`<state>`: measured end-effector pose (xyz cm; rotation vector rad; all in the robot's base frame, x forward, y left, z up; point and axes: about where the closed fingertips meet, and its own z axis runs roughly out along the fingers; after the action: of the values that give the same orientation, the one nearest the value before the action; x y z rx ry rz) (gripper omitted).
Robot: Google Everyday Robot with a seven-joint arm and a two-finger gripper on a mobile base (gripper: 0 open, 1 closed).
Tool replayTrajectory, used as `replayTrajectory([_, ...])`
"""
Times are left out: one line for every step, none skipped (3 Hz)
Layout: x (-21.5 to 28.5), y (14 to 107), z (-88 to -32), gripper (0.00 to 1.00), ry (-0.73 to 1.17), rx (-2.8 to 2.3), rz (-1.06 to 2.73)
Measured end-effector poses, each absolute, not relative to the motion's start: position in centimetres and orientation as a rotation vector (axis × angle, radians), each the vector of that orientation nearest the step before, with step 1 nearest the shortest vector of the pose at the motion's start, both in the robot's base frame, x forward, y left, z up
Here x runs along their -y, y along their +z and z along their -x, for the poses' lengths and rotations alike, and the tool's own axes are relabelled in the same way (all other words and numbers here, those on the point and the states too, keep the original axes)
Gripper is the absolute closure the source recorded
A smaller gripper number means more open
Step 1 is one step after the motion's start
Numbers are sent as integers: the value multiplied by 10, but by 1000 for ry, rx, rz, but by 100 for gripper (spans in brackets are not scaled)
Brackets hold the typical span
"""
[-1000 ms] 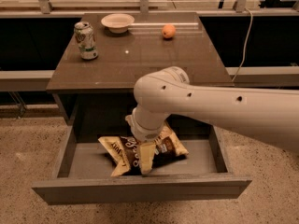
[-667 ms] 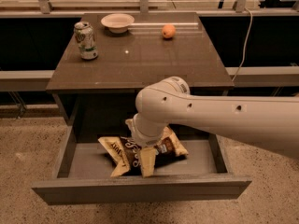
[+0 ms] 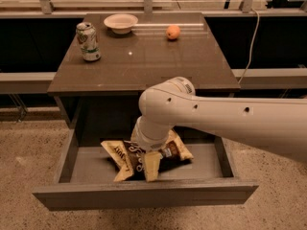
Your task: Pick brown chip bag from top drawer and place on counter
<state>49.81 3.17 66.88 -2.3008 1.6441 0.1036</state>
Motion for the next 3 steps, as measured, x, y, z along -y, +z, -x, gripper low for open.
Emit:
replayTrajectory([-32,672,-498,63,104,-1644,2301])
replayTrajectory([-22,709,-500,53,132,-1602,2284])
replayTrajectory([-15,740,-500,29,126,-1583,2259])
